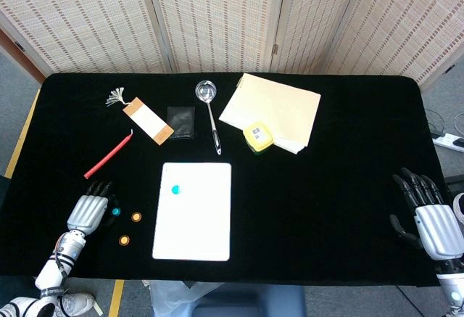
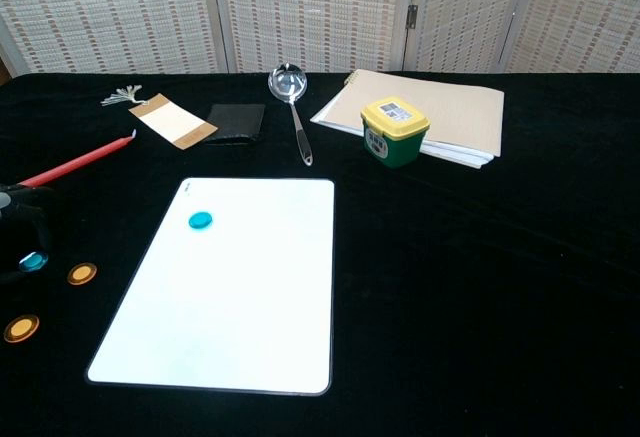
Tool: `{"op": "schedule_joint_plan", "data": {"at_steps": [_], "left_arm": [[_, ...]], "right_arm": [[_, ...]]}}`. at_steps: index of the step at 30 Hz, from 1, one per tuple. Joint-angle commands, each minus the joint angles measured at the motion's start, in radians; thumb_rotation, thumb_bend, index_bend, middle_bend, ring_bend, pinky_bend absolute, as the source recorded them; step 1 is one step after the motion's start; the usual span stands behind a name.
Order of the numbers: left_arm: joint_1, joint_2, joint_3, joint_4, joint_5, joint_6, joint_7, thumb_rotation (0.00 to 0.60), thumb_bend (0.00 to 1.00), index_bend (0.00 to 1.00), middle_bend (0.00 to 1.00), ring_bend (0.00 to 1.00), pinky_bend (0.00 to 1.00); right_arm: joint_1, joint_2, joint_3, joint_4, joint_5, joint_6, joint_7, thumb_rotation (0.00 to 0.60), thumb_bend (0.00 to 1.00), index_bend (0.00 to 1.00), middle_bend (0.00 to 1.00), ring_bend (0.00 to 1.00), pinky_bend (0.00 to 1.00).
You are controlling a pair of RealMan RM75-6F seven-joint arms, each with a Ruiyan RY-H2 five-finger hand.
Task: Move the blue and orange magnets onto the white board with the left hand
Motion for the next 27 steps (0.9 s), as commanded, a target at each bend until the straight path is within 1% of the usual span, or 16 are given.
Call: {"op": "schedule_joint_plan", "data": {"at_steps": [1, 9, 18, 23, 27], "left_arm": [[0.002, -0.001, -0.002, 0.005, -0.001, -0.008, -0.006, 0.6, 0.41, 0.43, 0.1, 0.0, 0.0], [0.0, -0.013, -0.011, 0.027, 0.007, -0.02, -0.013, 0.6, 0.41, 0.45, 0.1, 0.0, 0.0], [0.004, -0.022, -0.017, 0.044, 0.014, -0.025, -0.03, 0.6, 0.41, 0.53, 0.11, 0.0, 0.0], [0.001, -0.013, -0.026, 0.028, 0.022, -0.019, -0.038, 0.6, 0.41, 0.53, 0.11, 0.0, 0.0], [-0.02, 0.004, -0.045, -0.012, 0.033, -0.024, -0.039, 0.6, 0.41, 0.53, 0.11, 0.0, 0.0]], "right_arm": [[0.0, 0.0, 0.0, 0.0, 0.001, -0.001, -0.001, 0.6, 0.46, 0.0, 0.0, 0.0, 0.0], [-0.001, -0.001, -0.001, 0.001, 0.003, 0.0, -0.001, 0.6, 0.46, 0.0, 0.0, 0.0, 0.0], [-0.002, 0.0, -0.001, -0.001, 0.004, 0.001, -0.002, 0.6, 0.46, 0.0, 0.0, 0.0, 0.0], [0.0, -0.001, 0.0, 0.0, 0.005, 0.001, -0.002, 0.6, 0.46, 0.0, 0.0, 0.0, 0.0], [0.0, 0.001, 0.001, 0.001, 0.006, 0.001, 0.0, 0.6, 0.46, 0.0, 0.0, 0.0, 0.0]]}}
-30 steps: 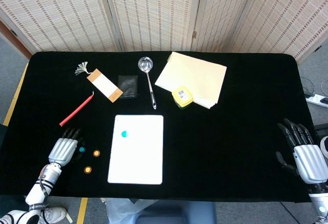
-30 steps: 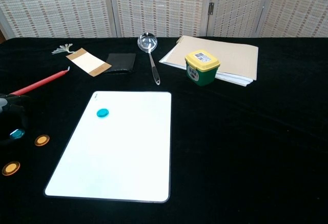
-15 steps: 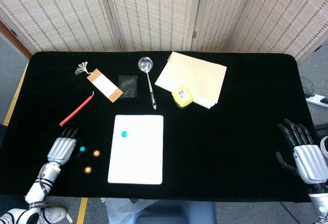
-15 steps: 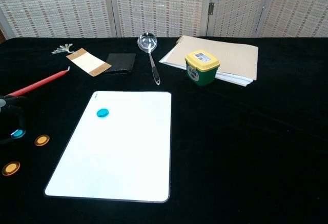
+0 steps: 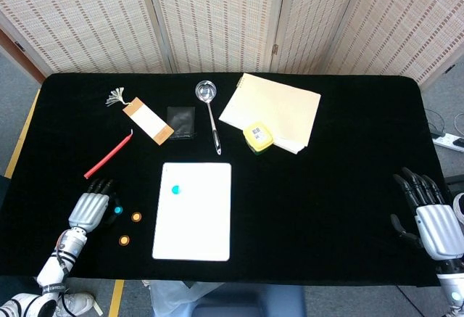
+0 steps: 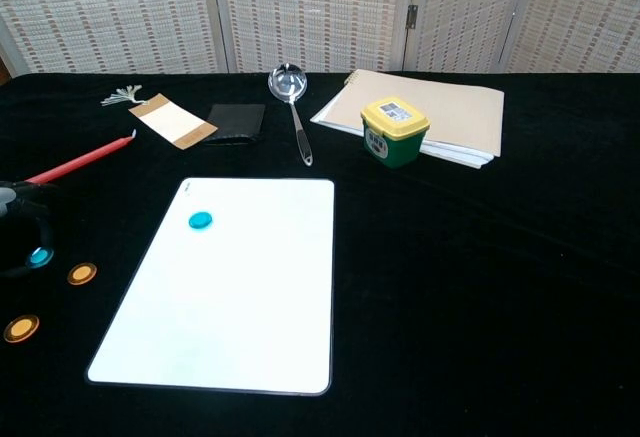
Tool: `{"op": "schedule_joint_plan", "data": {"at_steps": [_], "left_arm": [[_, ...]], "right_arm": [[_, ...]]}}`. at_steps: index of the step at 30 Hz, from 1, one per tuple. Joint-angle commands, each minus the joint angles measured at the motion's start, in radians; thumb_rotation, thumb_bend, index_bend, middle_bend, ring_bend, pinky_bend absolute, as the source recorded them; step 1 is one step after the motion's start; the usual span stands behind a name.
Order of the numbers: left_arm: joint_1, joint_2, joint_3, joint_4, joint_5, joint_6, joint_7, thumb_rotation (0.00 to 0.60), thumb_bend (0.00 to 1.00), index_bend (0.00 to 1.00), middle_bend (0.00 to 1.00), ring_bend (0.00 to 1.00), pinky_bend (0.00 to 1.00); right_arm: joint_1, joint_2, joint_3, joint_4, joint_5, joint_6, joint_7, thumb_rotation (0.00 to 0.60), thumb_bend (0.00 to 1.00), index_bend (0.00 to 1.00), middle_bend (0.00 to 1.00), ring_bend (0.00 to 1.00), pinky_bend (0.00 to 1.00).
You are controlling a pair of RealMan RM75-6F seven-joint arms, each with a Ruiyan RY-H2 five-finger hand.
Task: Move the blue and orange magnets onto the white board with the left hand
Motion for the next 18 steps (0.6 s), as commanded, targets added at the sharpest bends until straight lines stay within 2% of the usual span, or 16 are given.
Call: {"op": "schedule_joint_plan", "data": {"at_steps": [1, 10, 18], "left_arm": [[-0.021, 0.015, -0.016, -0.036, 0.01, -0.008, -0.002, 0.6, 0.41, 0.53, 0.11, 0.0, 0.0], [-0.134, 0.021, -0.09, -0.15, 0.02, -0.073, 0.029, 0.6, 0.41, 0.53, 0.11, 0.0, 0.0], [-0.254, -0.033, -0.154, -0.173, -0.057, -0.192, 0.104, 0.6, 0.41, 0.53, 0.11, 0.0, 0.0]], "right_arm": [[0.0, 0.001, 0.0, 0.001, 0.0, 0.001, 0.001, 0.6, 0.46, 0.0, 0.0, 0.0, 0.0], [-0.004, 0.001, 0.001, 0.01, 0.006, 0.005, 0.013, 0.6, 0.46, 0.0, 0.0, 0.0, 0.0], [-0.007, 0.0, 0.002, 0.018, 0.015, 0.003, 0.019, 0.6, 0.46, 0.0, 0.0, 0.0, 0.0]]}}
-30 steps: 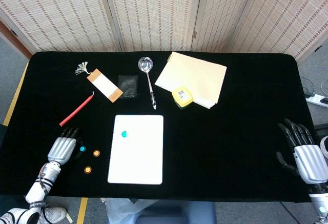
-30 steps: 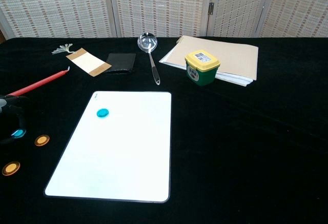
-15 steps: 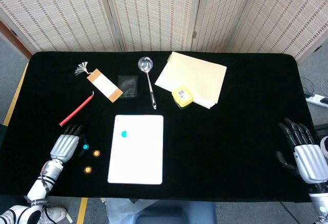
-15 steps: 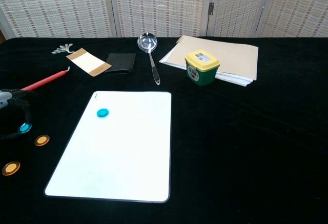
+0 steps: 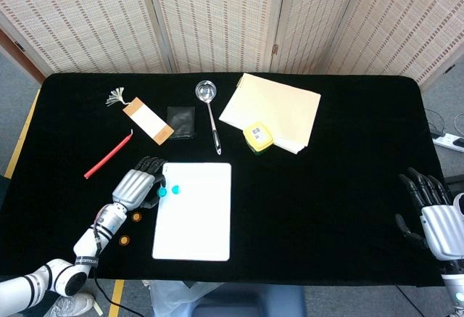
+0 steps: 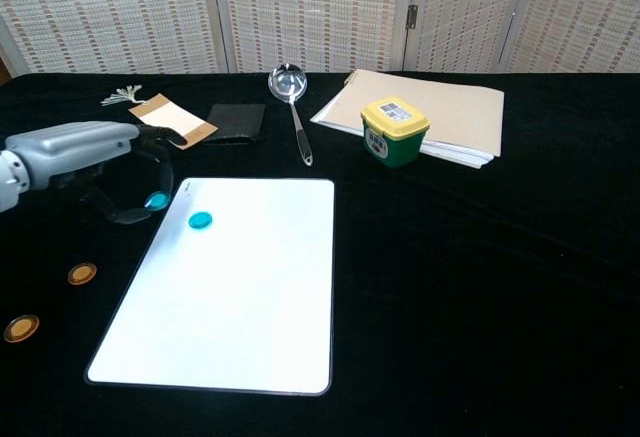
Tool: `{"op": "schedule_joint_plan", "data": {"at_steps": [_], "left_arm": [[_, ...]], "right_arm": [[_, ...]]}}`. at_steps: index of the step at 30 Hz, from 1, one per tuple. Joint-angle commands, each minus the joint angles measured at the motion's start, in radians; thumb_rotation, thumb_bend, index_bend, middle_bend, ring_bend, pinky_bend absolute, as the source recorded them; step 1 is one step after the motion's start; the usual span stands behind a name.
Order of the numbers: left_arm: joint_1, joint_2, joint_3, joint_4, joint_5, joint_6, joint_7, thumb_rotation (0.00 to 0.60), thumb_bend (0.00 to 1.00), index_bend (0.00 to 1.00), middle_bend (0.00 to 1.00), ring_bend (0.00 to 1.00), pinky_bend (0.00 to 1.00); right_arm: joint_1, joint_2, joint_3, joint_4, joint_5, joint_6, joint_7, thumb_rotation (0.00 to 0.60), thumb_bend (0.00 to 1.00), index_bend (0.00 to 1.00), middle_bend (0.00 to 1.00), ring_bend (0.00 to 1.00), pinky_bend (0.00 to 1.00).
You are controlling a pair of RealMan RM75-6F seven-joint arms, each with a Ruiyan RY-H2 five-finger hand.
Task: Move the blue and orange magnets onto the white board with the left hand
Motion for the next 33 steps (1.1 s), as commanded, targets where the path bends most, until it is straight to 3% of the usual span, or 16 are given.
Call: {"op": "schedule_joint_plan", "data": {"at_steps": [1, 9, 23, 33], "left_arm": [[-0.051, -0.034, -0.028, 0.005, -0.047, -0.057, 0.028, 0.6, 0.41, 0.52, 0.11, 0.0, 0.0], [-0.133, -0.118, -0.052, 0.075, -0.137, -0.125, 0.085, 0.6, 0.41, 0.52, 0.11, 0.0, 0.0], [-0.188, -0.176, -0.04, 0.101, -0.225, -0.124, 0.179, 0.6, 0.41, 0.5, 0.11, 0.0, 0.0], [-0.182, -0.172, -0.024, 0.076, -0.226, -0.088, 0.168, 0.6, 0.4, 0.3, 0.11, 0.0, 0.0]], "right_arm": [[0.0, 0.0, 0.0, 0.001, 0.001, -0.002, 0.001, 0.6, 0.46, 0.0, 0.0, 0.0, 0.0], [0.002, -0.001, 0.002, 0.004, 0.007, -0.008, 0.004, 0.6, 0.46, 0.0, 0.0, 0.0, 0.0], [-0.002, 0.002, 0.002, 0.006, 0.012, -0.008, 0.004, 0.6, 0.46, 0.0, 0.0, 0.0, 0.0], [-0.007, 0.004, 0.004, -0.001, 0.01, 0.003, 0.001, 0.6, 0.46, 0.0, 0.0, 0.0, 0.0]]}}
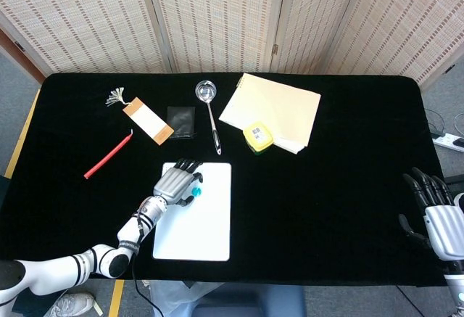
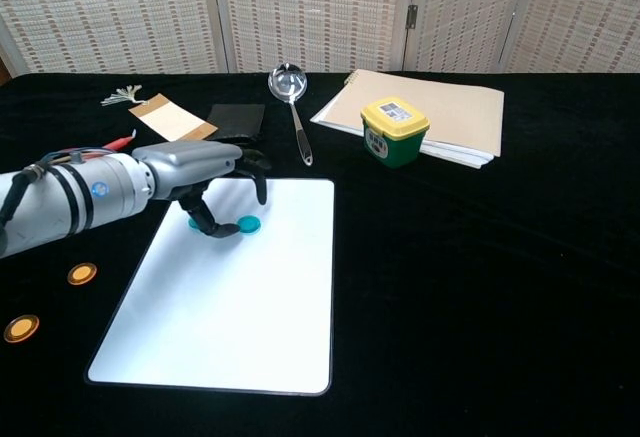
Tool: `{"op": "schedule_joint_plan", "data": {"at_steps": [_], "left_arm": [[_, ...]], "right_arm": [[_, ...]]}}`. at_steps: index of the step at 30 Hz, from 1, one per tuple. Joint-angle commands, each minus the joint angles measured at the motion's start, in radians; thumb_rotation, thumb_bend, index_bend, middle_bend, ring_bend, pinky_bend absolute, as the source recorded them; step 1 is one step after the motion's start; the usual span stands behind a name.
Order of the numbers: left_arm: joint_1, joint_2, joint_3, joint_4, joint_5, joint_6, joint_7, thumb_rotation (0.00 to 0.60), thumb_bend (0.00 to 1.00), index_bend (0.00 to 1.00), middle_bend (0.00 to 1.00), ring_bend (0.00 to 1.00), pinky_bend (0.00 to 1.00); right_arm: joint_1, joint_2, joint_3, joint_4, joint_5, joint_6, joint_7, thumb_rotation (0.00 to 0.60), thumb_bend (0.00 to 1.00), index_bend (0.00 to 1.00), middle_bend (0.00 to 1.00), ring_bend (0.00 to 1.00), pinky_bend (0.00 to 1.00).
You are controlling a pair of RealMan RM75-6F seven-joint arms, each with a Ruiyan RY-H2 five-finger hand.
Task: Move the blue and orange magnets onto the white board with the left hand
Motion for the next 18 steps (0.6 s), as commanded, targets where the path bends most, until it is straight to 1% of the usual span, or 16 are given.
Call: {"op": "schedule_joint_plan", "data": {"at_steps": [1, 5, 9, 13, 18], "left_arm": [[0.016, 0.015, 0.008, -0.016, 0.023, 0.033, -0.017, 0.6, 0.4, 0.3, 0.11, 0.0, 0.0], [0.056, 0.066, 0.032, -0.057, 0.074, 0.09, -0.05, 0.6, 0.4, 0.36, 0.11, 0.0, 0.0], [0.112, 0.133, 0.074, -0.097, 0.138, 0.158, -0.086, 0.6, 0.4, 0.42, 0.11, 0.0, 0.0], [0.167, 0.182, 0.117, -0.119, 0.194, 0.22, -0.121, 0.6, 0.4, 0.45, 0.11, 0.0, 0.0], [0.23, 0.209, 0.171, -0.115, 0.252, 0.281, -0.152, 0.6, 0.41, 0.46, 0.11, 0.0, 0.0]], "right_arm": [[0.0, -0.001, -0.001, -0.002, -0.002, 0.001, -0.001, 0.6, 0.46, 0.0, 0.0, 0.0, 0.0], [0.001, 0.0, -0.001, -0.005, -0.005, 0.0, -0.005, 0.6, 0.46, 0.0, 0.0, 0.0, 0.0], [0.003, -0.001, -0.001, -0.008, -0.012, 0.001, -0.008, 0.6, 0.46, 0.0, 0.0, 0.0, 0.0], [0.007, -0.002, -0.001, -0.011, -0.017, -0.001, -0.01, 0.6, 0.46, 0.0, 0.0, 0.0, 0.0], [0.014, -0.005, -0.001, -0.013, -0.021, -0.01, -0.015, 0.6, 0.46, 0.0, 0.0, 0.0, 0.0]]}}
